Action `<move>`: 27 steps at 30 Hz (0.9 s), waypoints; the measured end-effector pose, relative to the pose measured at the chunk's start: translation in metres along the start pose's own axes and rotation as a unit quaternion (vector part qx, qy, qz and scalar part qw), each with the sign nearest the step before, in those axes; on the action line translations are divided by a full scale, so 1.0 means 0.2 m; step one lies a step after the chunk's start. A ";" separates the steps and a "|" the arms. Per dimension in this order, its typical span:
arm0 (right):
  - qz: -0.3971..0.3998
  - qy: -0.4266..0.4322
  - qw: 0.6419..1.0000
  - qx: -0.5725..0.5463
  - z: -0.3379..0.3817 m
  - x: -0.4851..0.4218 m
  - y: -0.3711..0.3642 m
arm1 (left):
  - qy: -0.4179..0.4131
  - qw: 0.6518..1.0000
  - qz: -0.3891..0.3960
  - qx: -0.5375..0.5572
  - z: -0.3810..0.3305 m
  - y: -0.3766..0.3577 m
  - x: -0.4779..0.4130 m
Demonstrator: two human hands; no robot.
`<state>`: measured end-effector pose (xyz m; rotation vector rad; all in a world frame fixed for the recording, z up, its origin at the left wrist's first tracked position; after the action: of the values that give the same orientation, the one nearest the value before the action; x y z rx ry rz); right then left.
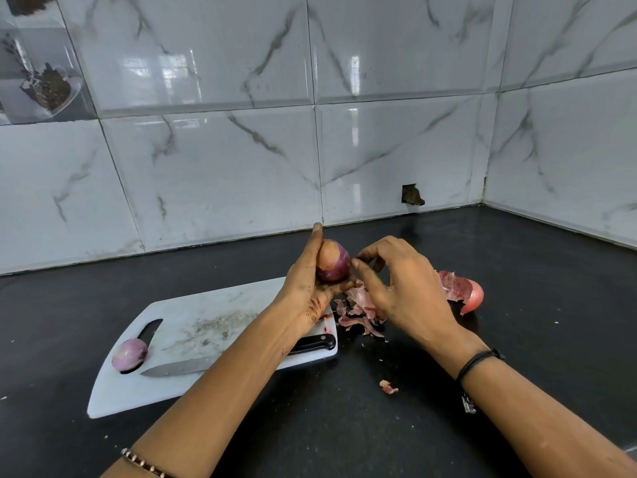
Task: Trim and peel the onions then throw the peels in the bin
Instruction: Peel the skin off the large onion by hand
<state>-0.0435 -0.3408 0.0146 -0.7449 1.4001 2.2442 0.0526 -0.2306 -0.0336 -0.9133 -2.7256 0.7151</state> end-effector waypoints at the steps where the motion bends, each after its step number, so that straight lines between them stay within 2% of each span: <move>1: -0.013 -0.022 1.000 0.000 -0.02 0.00 0.01 | 0.003 1.000 -0.011 -0.005 0.00 0.01 0.00; 3: -0.032 -0.067 0.997 0.003 -0.07 0.01 0.04 | 0.008 1.000 -0.026 -0.009 0.00 0.03 0.00; 5: -0.041 -0.079 0.996 0.000 -0.08 0.01 0.05 | 0.009 1.000 -0.028 -0.002 0.00 0.04 0.00; 10: 0.017 0.014 0.998 -0.054 0.01 0.00 -0.01 | 0.015 1.000 -0.018 0.013 -0.01 0.03 0.01; 14: 0.041 0.049 0.996 -0.067 0.05 0.00 -0.03 | 0.044 0.999 0.016 -0.003 0.01 -0.02 0.03; 18: 0.029 0.069 0.993 -0.092 0.07 0.01 -0.01 | 0.068 0.992 0.046 -0.094 0.04 -0.04 0.03; 27: -0.038 0.068 0.985 -0.152 0.13 0.04 0.07 | 0.011 0.998 0.067 -0.010 -0.03 -0.10 0.07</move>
<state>-0.0645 -0.3217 0.0282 -1.0502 1.0768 2.4138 0.0328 -0.2343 -0.0183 -1.1113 -2.6768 0.6976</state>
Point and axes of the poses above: each hand's wrist, its own x-axis away from the middle knuckle, its own y-axis out of the back of the hand, z = x × y, the point moved 8 cm from there along -x, towards the middle knuckle, and after that the axes turned 13 degrees about z, right-handed, at the moved point
